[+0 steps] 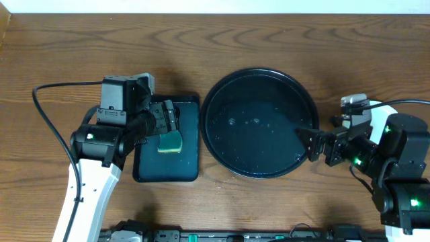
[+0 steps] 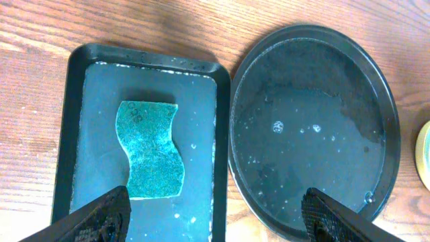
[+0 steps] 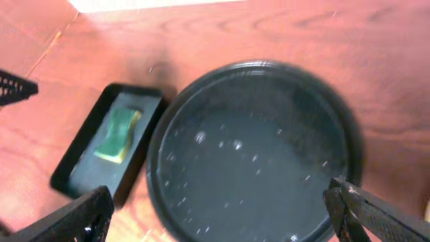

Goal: Clean dirty plates on tray and stack at the side

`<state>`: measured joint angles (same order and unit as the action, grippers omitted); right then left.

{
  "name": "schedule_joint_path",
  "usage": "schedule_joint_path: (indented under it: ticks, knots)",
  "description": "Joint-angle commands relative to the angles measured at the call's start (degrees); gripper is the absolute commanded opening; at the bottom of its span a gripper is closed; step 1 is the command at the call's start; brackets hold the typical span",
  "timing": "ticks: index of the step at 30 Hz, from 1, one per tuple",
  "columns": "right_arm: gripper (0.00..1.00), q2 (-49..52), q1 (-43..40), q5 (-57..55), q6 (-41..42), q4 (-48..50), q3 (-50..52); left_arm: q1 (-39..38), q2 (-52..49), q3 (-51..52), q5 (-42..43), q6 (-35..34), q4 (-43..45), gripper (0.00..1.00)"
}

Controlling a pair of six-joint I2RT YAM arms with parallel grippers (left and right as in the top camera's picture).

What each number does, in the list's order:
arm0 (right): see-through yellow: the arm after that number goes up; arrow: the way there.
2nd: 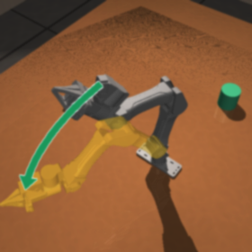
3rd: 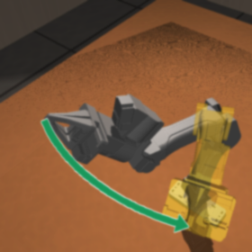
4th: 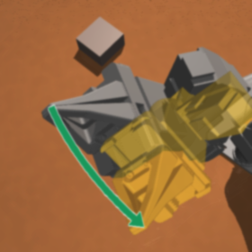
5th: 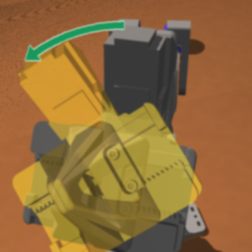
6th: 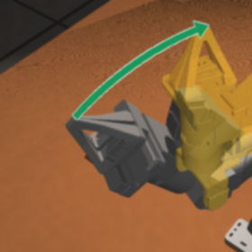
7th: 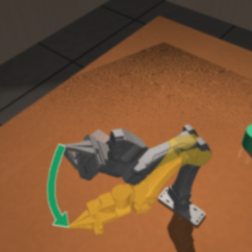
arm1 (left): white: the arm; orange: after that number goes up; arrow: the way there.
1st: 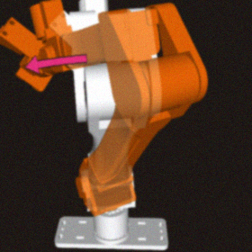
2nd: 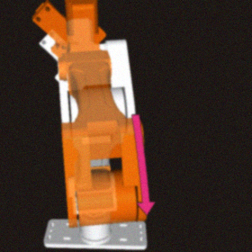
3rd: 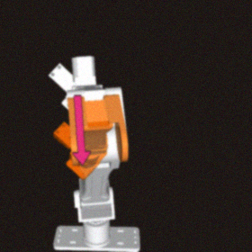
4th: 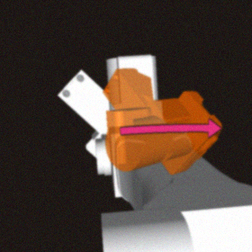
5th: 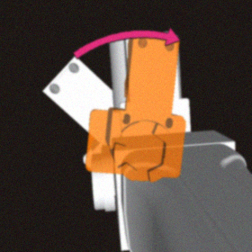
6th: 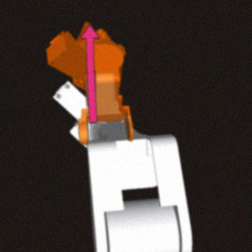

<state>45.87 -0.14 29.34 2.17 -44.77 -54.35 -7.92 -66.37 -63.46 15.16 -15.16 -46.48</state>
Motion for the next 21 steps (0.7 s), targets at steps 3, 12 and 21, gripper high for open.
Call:
schedule_joint_path:
  ticks: [3,12,21]
  knots:
    - [0.99,-7.3,0.7,-6.8,-0.7,0.6,-0.2,0.2,0.0,-1.4,0.7,0.2,-0.1,0.82]
    - [0.99,-14.7,1.2,-18.4,-0.7,-0.5,4.8,0.2,0.0,-1.4,0.7,0.2,-0.1,0.82]
    - [0.99,-31.0,1.1,-18.1,-0.5,25.4,34.2,0.2,0.0,-1.4,0.7,0.2,-0.1,0.82]
